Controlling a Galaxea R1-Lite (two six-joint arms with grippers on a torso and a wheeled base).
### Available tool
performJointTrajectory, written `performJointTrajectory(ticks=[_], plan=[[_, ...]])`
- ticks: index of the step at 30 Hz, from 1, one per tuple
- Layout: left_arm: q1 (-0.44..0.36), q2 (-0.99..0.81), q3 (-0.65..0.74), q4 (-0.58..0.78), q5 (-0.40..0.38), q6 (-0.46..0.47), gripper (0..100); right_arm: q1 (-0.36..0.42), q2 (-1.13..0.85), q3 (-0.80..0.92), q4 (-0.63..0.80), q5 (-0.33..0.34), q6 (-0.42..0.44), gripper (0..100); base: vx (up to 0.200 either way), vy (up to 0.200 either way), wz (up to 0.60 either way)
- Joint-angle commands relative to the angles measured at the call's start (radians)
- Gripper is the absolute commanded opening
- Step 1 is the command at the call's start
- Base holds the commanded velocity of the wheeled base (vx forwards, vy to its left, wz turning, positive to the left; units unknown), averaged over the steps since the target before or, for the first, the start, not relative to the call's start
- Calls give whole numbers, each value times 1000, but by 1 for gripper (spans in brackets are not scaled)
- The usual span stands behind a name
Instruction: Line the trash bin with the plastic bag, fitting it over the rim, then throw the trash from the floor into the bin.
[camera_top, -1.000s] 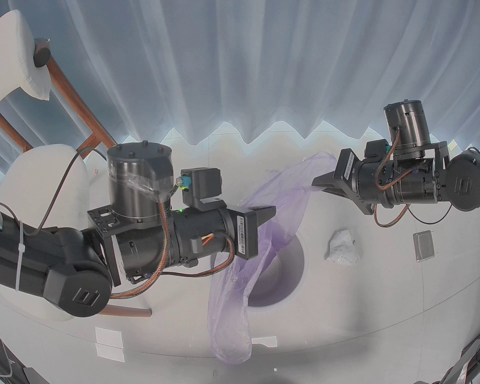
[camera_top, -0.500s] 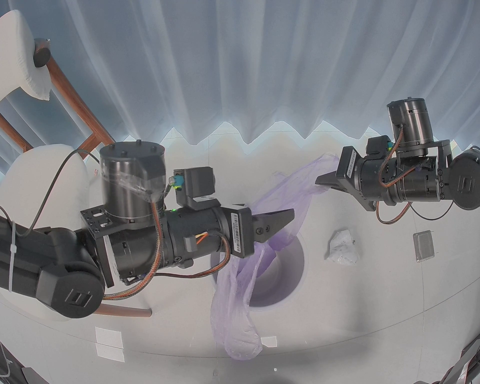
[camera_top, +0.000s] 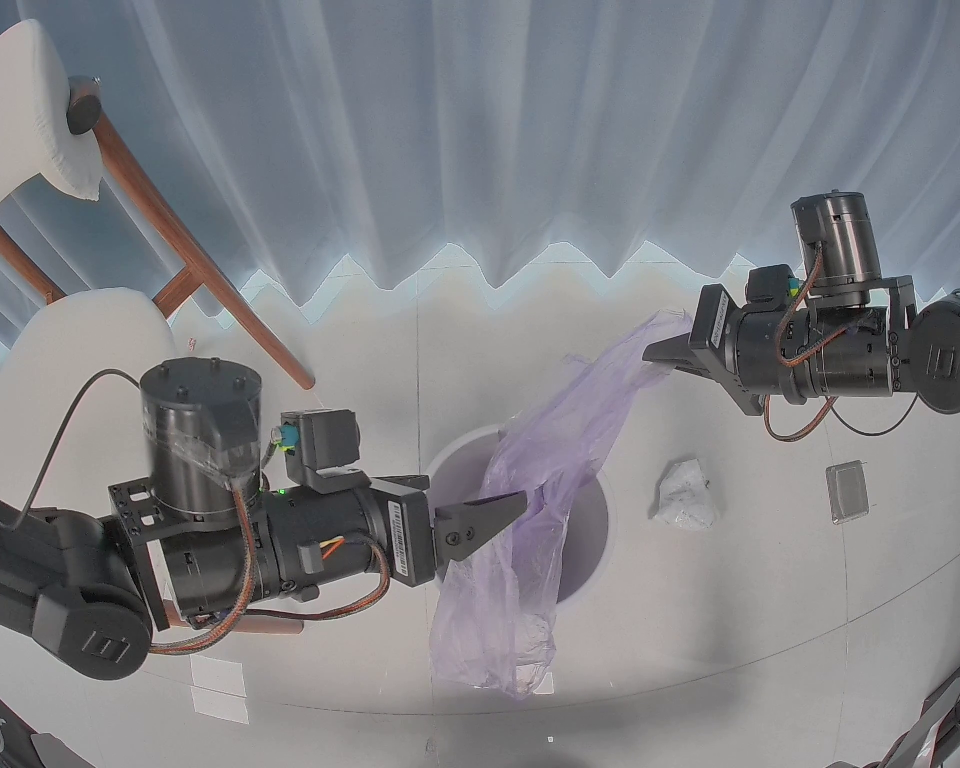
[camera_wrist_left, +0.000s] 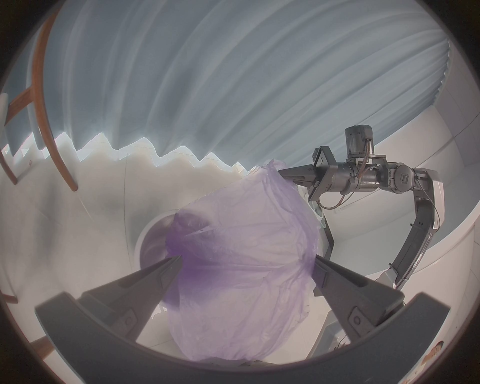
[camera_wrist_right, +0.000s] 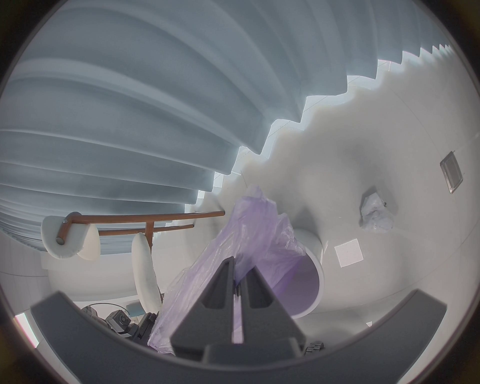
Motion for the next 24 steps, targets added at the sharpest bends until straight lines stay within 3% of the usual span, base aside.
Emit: performJointTrajectory(ticks=[1,6,7,13,17,22,23,24], plan=[[-4,4,3,0,0,2,100,-2,-5,-1,0,1,-6,0,0,0,0],[-4,26,1,0,-3,7,100,-3,-5,-3,0,1,-6,0,0,0,0],[-5,27,1,-2,-3,7,0,-2,-6,-3,0,1,-7,0,0,0,0],[4,53,-6,-3,-1,5,0,-2,-13,-12,0,1,-6,0,0,0,0],[53,75,-8,-37,-3,-4,0,-3,-45,-20,3,16,-4,0,0,0,0],[136,72,-26,-104,-12,-27,0,-65,-105,-46,57,171,-10,0,0,0,0],[153,64,-52,-123,-12,-76,0,-92,-120,-52,106,242,-35,0,0,0,0],[154,61,-63,-123,-12,-93,0,-102,-121,-47,116,260,-49,0,0,0,0]])
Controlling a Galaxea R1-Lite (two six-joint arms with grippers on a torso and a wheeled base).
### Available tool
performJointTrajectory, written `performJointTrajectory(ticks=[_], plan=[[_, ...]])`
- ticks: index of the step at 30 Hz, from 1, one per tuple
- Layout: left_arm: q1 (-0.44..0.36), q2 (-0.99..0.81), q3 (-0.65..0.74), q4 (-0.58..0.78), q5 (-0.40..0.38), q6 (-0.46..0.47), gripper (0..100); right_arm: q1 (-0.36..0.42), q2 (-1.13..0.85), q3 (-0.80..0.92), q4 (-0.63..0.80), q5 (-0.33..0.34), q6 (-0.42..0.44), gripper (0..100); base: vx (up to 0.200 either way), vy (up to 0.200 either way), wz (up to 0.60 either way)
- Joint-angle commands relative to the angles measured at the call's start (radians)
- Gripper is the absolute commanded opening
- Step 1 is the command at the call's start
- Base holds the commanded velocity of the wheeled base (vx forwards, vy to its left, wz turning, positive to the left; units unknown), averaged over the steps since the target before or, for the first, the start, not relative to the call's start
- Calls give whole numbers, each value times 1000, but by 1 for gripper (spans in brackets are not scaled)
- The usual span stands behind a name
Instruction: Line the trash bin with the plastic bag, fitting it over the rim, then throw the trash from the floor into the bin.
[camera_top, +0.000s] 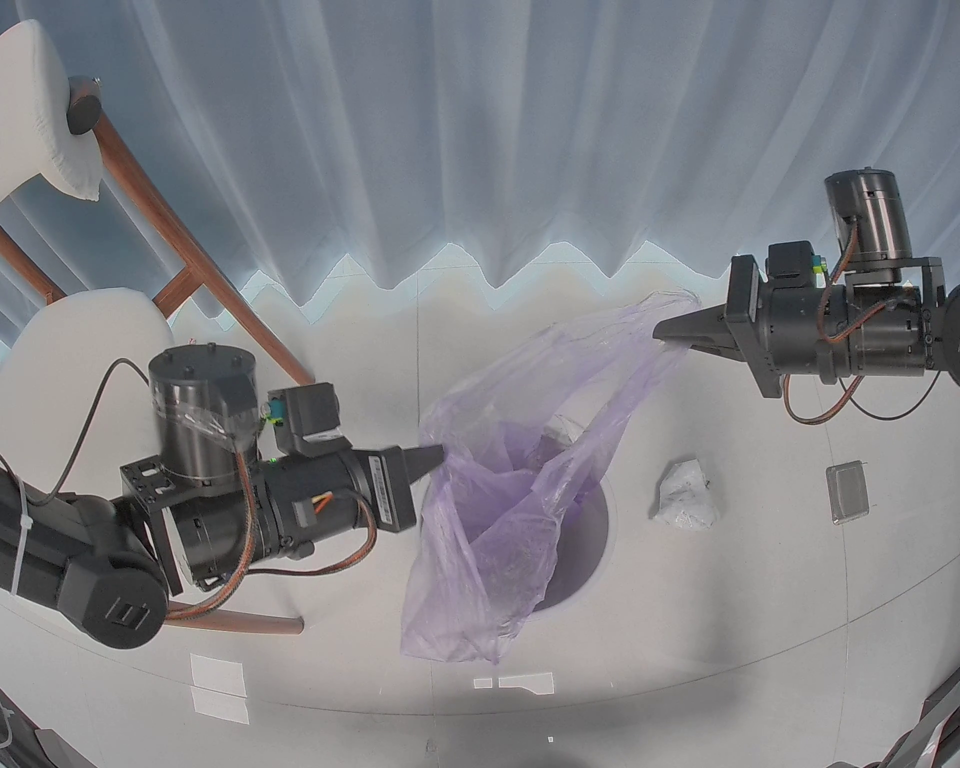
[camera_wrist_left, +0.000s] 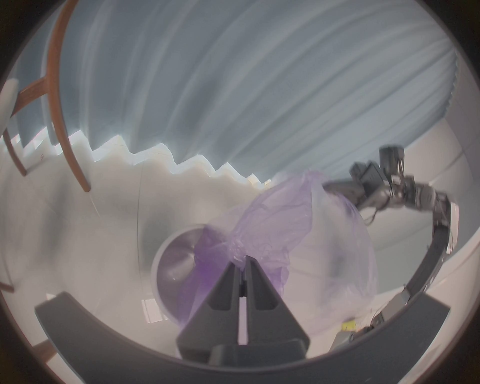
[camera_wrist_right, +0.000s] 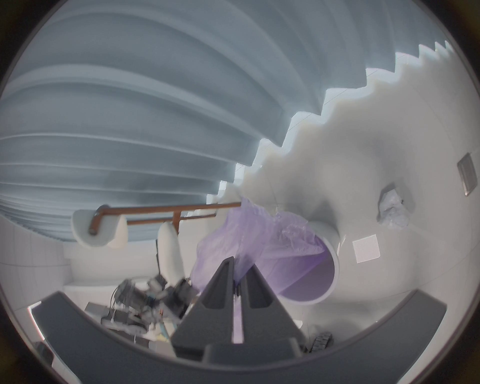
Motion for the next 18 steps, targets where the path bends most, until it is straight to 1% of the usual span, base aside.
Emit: performJointTrajectory(ticks=[1,2,3,4,7,11,15,16,17,18], plan=[[55,-11,-65,-27,-3,-93,0,-89,-64,-5,75,120,-77,0,0,0,0],[55,-18,-82,-21,-3,-115,0,-109,-61,7,82,146,-116,0,0,0,0],[55,-20,-84,-19,-3,-120,0,-112,-60,10,83,152,-124,0,0,0,0],[52,-23,-124,-5,-3,-156,0,-153,-46,41,83,216,-239,0,0,0,0],[39,-22,-154,8,-3,-176,0,-172,-14,50,83,250,-324,0,0,0,0],[-2,-23,-174,8,-2,-202,0,-172,31,30,65,250,-345,0,0,0,0],[-7,-26,-173,8,4,-216,0,-175,51,26,37,249,-345,0,0,0,0],[-7,-28,-173,8,4,-219,0,-175,60,15,26,246,-331,100,0,0,0],[-7,-28,-173,8,4,-219,0,-175,60,15,26,246,-331,100,0,0,0],[-7,-28,-171,8,4,-219,0,-175,51,-28,32,229,-262,100,0,0,0]])
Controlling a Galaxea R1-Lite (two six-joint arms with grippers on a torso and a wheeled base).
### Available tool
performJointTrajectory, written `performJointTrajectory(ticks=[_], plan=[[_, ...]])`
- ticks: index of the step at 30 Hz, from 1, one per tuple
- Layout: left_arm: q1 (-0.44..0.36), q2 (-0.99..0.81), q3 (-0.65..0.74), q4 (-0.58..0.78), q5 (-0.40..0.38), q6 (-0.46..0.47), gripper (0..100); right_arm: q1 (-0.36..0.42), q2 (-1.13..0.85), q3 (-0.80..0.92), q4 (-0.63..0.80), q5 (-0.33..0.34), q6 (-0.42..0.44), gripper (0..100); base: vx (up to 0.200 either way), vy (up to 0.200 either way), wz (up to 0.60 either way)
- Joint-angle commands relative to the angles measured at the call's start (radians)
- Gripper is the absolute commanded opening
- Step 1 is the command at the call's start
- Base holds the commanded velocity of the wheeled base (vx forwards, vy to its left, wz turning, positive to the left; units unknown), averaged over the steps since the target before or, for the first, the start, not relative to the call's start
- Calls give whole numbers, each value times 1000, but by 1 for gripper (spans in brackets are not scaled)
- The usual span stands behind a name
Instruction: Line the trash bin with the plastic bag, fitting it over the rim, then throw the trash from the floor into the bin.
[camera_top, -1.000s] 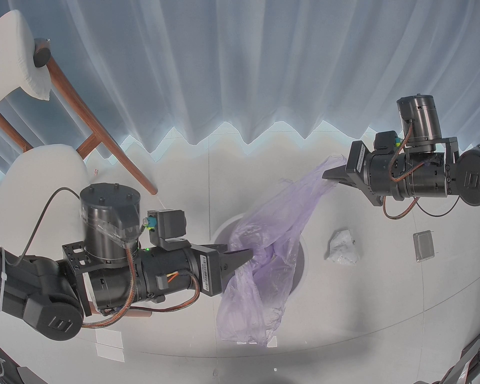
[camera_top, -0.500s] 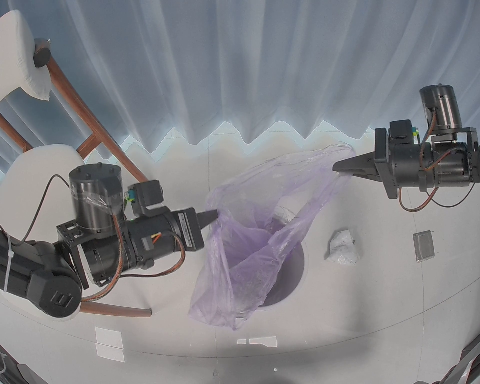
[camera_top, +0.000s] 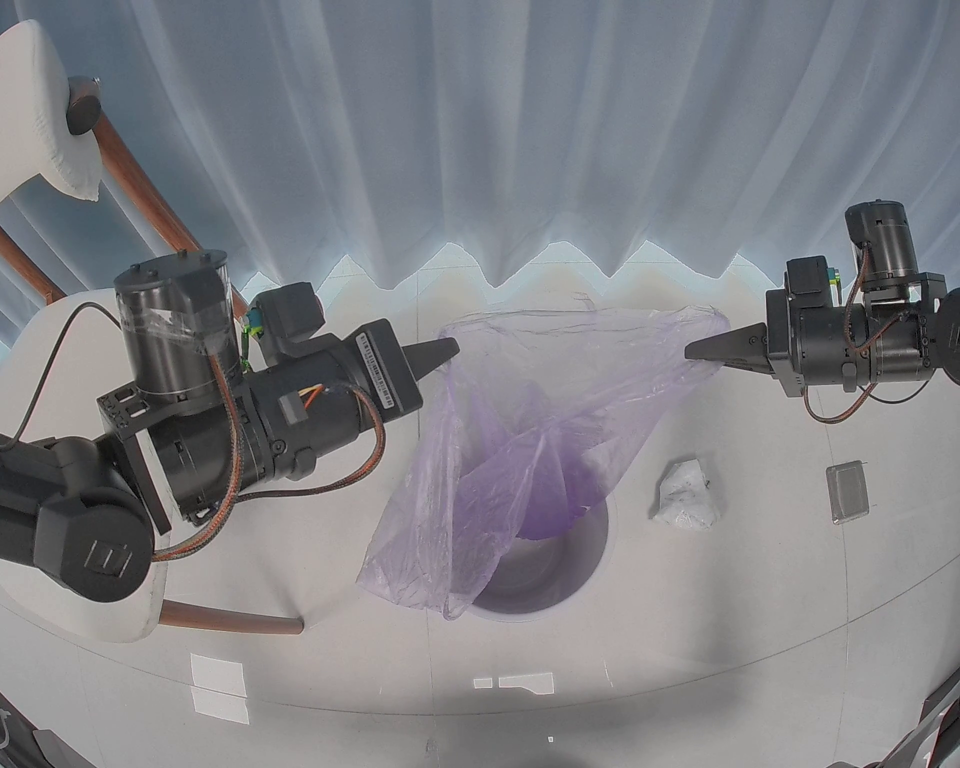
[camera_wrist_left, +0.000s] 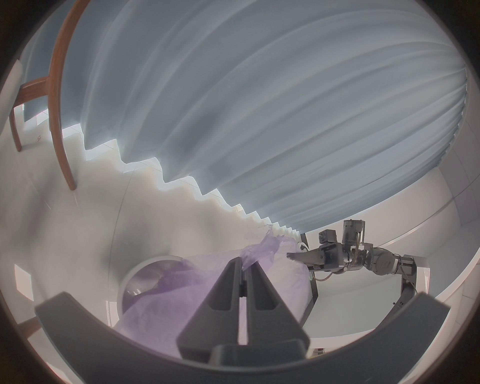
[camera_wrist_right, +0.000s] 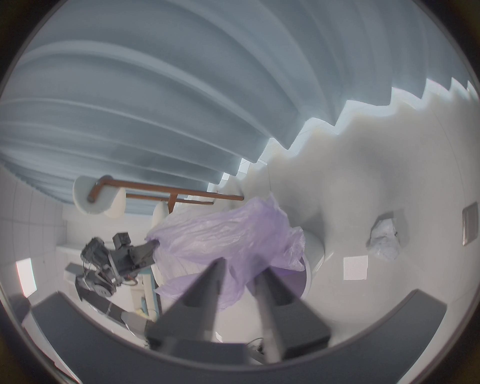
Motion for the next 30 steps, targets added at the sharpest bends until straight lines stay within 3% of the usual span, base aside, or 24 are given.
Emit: performJointTrajectory(ticks=[1,2,3,5,6,11,14,16,22,30], plan=[[-5,-6,-2,-1,0,-3,0,-4,15,-62,7,-19,100,100,0,0,0],[-5,-6,-1,-1,0,-5,0,12,-20,-114,50,-25,283,100,0,0,0],[-5,-6,1,-3,2,-6,0,35,-45,-145,85,-27,375,100,0,0,0],[-5,-6,1,-3,2,-6,0,56,-65,-174,130,-27,442,100,0,0,0],[-5,-3,-1,-6,0,-5,0,76,-91,-200,226,-30,490,100,0,0,0],[-5,-1,-2,-7,0,-5,0,164,-128,-225,476,-106,505,100,0,0,0],[-6,-3,-1,-6,0,-5,0,194,-123,-206,479,-152,518,100,0,0,0],[-8,-6,1,-4,2,-5,0,259,-105,-197,478,-212,570,100,0,0,0],[-8,-6,1,-4,2,-3,0,335,-16,-202,453,-309,680,100,0,0,0],[-8,-6,2,-3,3,-3,0,368,90,-203,363,-341,781,100,0,0,0]])
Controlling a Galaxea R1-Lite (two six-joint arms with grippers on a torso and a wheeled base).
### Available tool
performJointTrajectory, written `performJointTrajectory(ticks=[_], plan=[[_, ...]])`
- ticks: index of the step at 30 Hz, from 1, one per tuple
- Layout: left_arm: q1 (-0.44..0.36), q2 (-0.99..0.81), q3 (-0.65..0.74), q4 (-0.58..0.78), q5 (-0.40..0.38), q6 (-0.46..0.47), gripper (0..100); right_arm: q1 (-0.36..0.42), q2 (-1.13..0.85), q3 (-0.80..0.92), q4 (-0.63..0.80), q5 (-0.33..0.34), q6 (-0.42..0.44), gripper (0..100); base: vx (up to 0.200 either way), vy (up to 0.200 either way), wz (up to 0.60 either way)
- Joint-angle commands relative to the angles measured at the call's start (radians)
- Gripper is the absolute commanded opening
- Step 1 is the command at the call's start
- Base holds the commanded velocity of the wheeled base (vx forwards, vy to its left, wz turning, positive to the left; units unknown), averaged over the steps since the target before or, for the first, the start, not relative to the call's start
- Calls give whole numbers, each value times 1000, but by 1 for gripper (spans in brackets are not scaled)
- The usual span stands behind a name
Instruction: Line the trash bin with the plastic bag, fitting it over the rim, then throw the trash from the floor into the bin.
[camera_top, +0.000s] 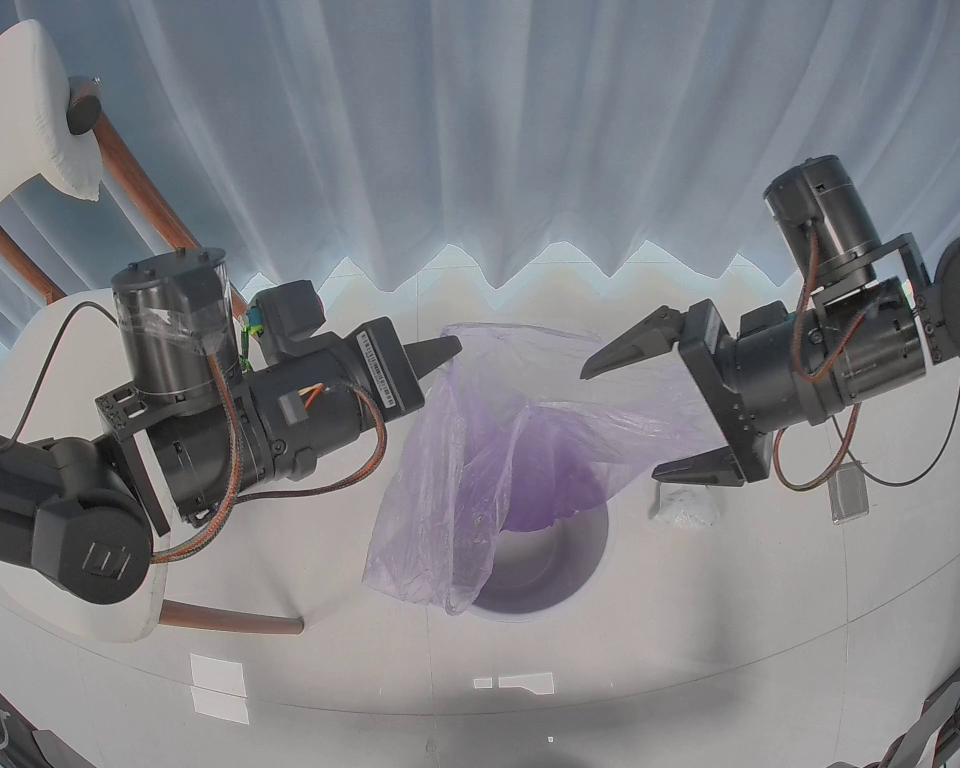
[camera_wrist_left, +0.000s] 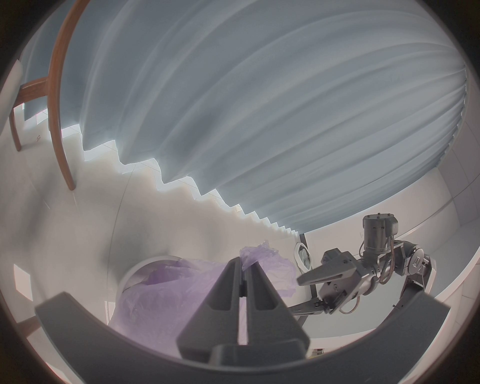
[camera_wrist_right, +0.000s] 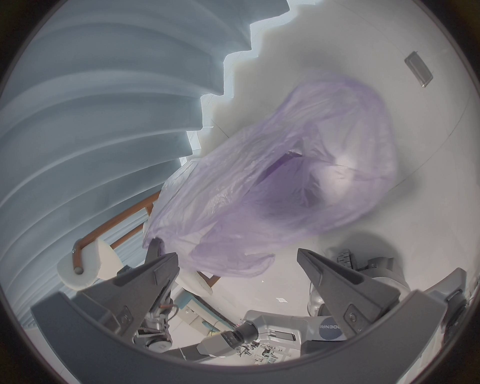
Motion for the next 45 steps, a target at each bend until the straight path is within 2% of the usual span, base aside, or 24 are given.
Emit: performJointTrajectory(ticks=[1,12,13,21,24,26,27,29,30,33,36,38,42,45], plan=[[0,-1,2,1,0,0,0,17,76,-3,-29,-9,23,100,0,0,0],[0,-1,2,1,0,3,0,17,134,-14,-95,-55,26,100,0,0,0],[0,-1,3,1,0,3,0,17,136,-14,-103,-63,26,0,0,0,0],[1,-1,15,-7,2,9,0,66,71,26,-98,-78,-3,0,0,0,0],[14,-2,22,5,17,20,0,50,-47,234,-94,-72,-276,0,0,0,0],[14,-9,31,19,32,34,0,-49,-102,369,-105,-47,-529,0,0,0,0],[9,-21,43,34,34,35,0,-105,-117,411,-108,-11,-647,0,0,0,0],[0,-48,72,79,32,35,0,-185,-120,445,-111,52,-799,0,0,0,0],[-8,-61,97,111,32,38,0,-228,-110,443,-112,72,-845,0,0,0,0],[-22,-76,121,153,34,41,0,-268,-79,417,-124,75,-842,0,0,0,0],[-26,-94,134,286,68,35,0,-328,28,297,-184,82,-833,0,0,0,0],[-28,-93,129,347,78,31,0,-335,87,234,-227,82,-830,0,0,0,0],[-29,-81,130,381,78,18,0,-319,165,145,-296,80,-799,0,0,0,0],[-17,-33,106,372,81,-3,0,-246,202,90,-313,78,-753,0,0,0,0]])
